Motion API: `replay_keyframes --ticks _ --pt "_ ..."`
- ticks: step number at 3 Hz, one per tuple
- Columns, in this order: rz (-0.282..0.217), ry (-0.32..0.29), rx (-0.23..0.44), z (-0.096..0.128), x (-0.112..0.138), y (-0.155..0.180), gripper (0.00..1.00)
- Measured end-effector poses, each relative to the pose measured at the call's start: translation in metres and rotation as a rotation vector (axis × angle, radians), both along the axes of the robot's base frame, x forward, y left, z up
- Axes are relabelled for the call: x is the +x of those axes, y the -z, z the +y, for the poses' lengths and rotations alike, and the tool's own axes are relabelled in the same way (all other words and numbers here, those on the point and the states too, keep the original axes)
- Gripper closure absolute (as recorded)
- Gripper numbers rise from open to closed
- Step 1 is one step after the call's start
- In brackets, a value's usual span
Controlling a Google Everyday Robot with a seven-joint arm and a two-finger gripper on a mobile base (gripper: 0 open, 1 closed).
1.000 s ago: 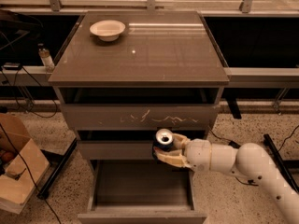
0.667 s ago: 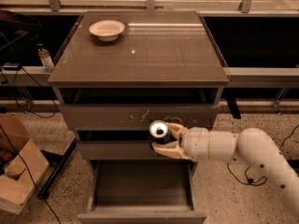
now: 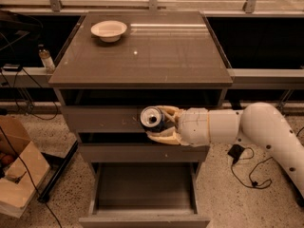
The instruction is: Pick pepsi can from bottom drawer and place on counter
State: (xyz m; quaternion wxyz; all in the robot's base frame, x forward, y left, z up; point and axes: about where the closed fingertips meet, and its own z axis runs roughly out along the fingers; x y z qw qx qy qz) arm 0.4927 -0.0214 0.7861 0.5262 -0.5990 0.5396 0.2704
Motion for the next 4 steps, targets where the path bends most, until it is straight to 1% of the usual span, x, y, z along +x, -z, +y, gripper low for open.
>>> replay_keyframes --ticks 1,2,3,4 --pt "-0.091 -0.049 -0.049 0.015 0.002 -0.037 1.0" --pt "-0.153 -0.092 -0.088 0.03 0.009 -0.067 1.0" --pt "-0.187 -0.128 -0.112 0.044 0.024 -0.093 1.0" --pt "-0.19 -0.163 -0.101 0.056 0.052 -0.119 1.0"
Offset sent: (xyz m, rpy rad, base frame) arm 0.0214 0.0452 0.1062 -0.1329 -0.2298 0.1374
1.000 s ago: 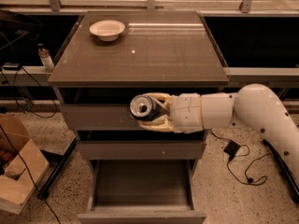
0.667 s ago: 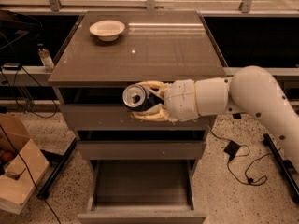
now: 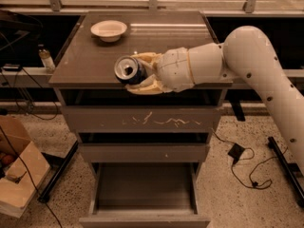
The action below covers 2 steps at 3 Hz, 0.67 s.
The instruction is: Pick pepsi can from bottom drawer and place on counter
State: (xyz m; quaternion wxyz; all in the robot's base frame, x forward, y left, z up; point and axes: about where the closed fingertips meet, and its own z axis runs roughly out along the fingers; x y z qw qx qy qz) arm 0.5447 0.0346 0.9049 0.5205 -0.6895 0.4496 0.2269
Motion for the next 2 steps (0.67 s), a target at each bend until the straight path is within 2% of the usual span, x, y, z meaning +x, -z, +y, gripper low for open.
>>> replay_keyframes --ticks 1,2 --pt "0.011 -0.005 0.026 0.005 0.026 -0.019 1.0" --pt "0.039 0.001 0.079 0.007 0.055 -0.034 1.0"
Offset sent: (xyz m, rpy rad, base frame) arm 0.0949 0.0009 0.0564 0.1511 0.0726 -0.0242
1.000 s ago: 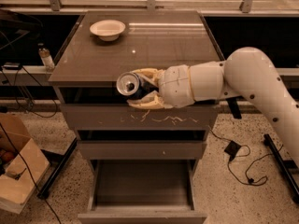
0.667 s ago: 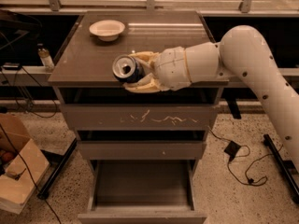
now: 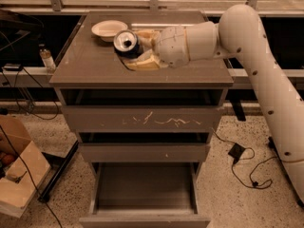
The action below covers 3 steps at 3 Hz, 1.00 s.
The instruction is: Pick pepsi can from bottom drawer and place on counter
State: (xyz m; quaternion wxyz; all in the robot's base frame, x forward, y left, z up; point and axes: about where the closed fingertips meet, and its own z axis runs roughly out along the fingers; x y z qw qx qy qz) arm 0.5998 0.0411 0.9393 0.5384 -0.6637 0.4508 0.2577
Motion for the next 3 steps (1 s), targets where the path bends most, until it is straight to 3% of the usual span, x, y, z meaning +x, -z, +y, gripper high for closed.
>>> replay_keyframes --ticks 1,3 --pt "0.054 0.02 0.133 -0.003 0.034 -0.015 1.0" --pt "0.181 0.158 0.329 -0.016 0.11 -0.016 1.0"
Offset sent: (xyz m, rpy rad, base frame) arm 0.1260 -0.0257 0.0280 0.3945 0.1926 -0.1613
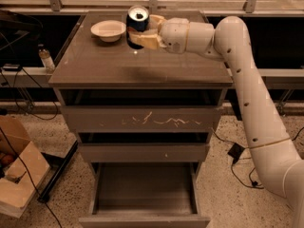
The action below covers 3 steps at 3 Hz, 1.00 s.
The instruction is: Pick pepsi can from bottom drawer and place on counter
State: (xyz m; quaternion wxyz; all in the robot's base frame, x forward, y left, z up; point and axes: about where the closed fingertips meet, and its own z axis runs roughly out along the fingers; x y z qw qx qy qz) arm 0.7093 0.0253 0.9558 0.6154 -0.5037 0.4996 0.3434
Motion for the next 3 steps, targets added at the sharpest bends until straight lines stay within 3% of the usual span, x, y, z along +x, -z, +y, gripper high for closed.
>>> replay_keyframes --ticks 1,3 --pt "0.063 0.106 0.004 -0.012 0.026 0.009 1.0" --pt "0.198 0.294 -0.092 -0.034 0.06 0.043 1.0"
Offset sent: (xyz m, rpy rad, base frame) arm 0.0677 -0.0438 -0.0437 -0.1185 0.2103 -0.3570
